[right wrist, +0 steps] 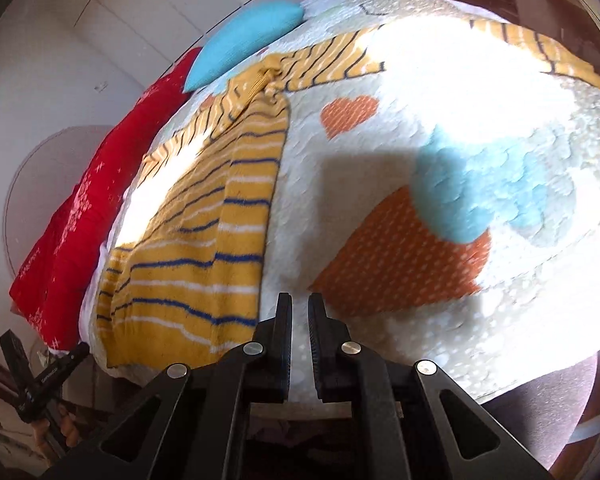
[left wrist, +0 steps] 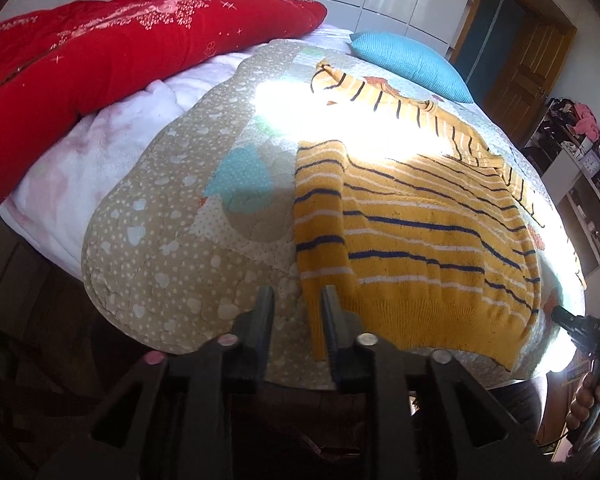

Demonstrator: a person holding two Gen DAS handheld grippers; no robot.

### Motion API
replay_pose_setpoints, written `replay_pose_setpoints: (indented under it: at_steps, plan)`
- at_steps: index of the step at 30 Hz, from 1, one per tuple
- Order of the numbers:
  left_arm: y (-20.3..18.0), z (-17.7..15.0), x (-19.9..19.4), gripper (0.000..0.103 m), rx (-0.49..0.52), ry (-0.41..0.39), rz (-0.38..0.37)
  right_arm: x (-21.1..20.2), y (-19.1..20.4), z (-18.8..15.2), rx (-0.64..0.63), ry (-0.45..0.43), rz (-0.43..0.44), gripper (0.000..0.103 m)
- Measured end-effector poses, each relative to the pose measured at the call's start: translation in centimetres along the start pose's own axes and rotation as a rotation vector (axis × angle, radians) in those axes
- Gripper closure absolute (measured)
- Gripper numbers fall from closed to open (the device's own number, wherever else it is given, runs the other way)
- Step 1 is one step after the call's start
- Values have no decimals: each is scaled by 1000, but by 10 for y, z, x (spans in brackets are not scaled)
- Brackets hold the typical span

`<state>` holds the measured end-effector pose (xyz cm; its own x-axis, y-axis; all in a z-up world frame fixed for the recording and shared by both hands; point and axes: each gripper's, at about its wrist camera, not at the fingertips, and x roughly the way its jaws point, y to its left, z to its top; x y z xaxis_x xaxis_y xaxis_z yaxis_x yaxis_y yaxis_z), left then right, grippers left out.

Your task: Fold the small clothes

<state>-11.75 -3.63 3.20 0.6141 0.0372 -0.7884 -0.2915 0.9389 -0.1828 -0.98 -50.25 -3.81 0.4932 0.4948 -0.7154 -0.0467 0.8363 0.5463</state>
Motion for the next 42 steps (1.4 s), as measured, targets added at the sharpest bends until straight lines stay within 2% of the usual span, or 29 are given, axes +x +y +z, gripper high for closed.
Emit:
replay_pose_setpoints:
  at_steps: [1, 3, 5, 9, 11, 12, 19, 24, 25, 26, 28, 30, 32, 37, 42]
  plan:
    - [-4, 2, -2, 64, 12, -15, 8, -3, -8, 7, 22, -23, -12, 92]
    - [-14, 6, -3, 53, 38, -40, 28, -11, -26, 21, 75, -77, -42, 82]
    - [-22, 9, -4, 41, 54, -56, 30, -19, -47, 35, 146, -139, -59, 62]
    - [-35, 13, -2, 37, 77, -57, 6, -32, -89, 60, 294, -235, -71, 55]
    - [-40, 12, -1, 37, 89, -57, 4, -37, -105, 70, 351, -282, -78, 44]
    - [-41, 12, -1, 37, 96, -54, 4, -39, -112, 75, 374, -301, -78, 44]
    - [-47, 22, 8, 36, 159, -50, 38, -31, -149, 121, 441, -363, -88, 44]
    - [-53, 34, 18, 36, 151, -37, 32, -34, -174, 148, 533, -418, -87, 45]
    - [-54, 36, 19, 36, 146, -37, 23, -35, -179, 154, 545, -418, -88, 51]
    - [-56, 38, 20, 36, 141, -37, 12, -36, -182, 159, 553, -412, -98, 67]
    - [-58, 40, 23, 36, 133, -36, -7, -38, -187, 171, 549, -388, -121, 92]
    - [-60, 41, 26, 36, 133, -36, -14, -46, -177, 182, 520, -397, -137, 94]
    - [-58, 42, 31, 36, 131, -33, -19, -55, -150, 195, 433, -402, -153, 94]
    - [-45, 44, 40, 36, 89, -22, -40, -43, -39, 227, 158, -362, -120, 95]
    - [-26, 41, 34, 35, 46, -38, -45, 11, 78, 244, -40, -280, -19, 95]
